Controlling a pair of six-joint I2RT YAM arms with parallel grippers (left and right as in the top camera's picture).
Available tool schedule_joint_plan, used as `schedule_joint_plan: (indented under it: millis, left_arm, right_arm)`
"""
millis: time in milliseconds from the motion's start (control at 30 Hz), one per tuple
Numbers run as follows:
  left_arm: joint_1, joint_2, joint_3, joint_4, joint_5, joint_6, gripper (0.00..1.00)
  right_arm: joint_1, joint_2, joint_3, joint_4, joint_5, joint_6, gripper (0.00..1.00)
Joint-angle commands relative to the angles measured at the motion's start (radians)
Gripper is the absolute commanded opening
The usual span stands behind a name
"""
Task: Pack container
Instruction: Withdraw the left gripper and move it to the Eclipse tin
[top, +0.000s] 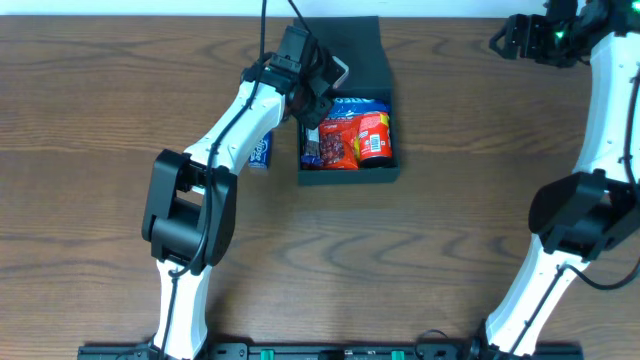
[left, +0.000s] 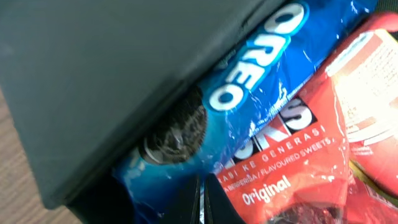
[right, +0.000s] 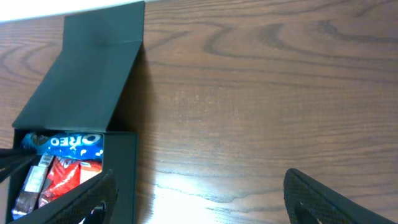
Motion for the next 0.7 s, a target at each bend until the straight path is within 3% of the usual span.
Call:
schedule_joint_plan:
  millis: [0, 300, 467, 667]
  left_arm:
    - [0.001, 0.02, -0.026, 0.006, -0.014, -0.007, 0.06]
    - [0.003, -0.037, 0.043, 0.007, -0.019, -0.008, 0.06]
    - [0.003, -0.159, 0.07, 0.0, -0.109, -0.03, 0.06]
    - [0.018, -0.222, 0.069, -0.218, -0.236, -0.094, 0.06]
  right_arm:
    - [-0.002, -0.006, 0.007, -0.001, -0.008, 0.001, 0.86]
    - [0.004, -0.006, 0.007, 0.0, -0.008, 0.0, 0.85]
    - [0.004, -0.006, 0.007, 0.002, -0.008, 0.0, 0.85]
    - [0.004, -0.006, 0.007, 0.008, -0.008, 0.0, 0.85]
